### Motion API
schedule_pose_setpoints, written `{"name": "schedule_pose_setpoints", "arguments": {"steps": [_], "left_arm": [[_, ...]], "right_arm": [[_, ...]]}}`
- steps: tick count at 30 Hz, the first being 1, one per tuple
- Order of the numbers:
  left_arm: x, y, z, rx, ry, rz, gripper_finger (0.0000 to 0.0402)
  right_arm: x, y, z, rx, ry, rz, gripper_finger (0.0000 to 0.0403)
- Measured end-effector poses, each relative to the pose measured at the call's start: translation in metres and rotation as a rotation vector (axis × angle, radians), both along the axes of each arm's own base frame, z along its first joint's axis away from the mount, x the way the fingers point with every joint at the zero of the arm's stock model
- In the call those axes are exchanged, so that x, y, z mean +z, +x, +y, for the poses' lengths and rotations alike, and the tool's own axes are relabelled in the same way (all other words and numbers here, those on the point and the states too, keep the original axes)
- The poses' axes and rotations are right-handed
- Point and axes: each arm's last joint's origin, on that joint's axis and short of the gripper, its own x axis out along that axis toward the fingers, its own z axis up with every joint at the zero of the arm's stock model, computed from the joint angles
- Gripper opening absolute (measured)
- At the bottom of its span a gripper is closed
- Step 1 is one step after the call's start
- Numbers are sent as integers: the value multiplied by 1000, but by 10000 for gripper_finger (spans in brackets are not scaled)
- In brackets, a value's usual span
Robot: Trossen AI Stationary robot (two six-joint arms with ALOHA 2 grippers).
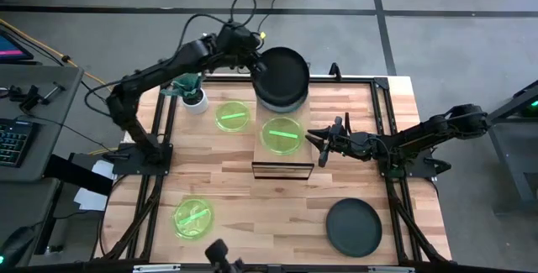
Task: Place and stack plates onto a shelf
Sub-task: Stack the left black plate on top of the black plate on the shelf
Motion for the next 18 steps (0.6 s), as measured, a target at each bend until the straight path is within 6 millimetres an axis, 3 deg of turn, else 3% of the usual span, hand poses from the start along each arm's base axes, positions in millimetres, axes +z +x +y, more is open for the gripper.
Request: {"name": "schedule_pose_setpoints", "arguments": {"steps": [6,18], "left_arm": [[-19,4,21,54,-55,11,0],[-29,5,20,49,-121,10,4]], "right_arm": [[-1,0,0,0,-4,15,89],[-1,0,0,-7,-6,15,89]]}}
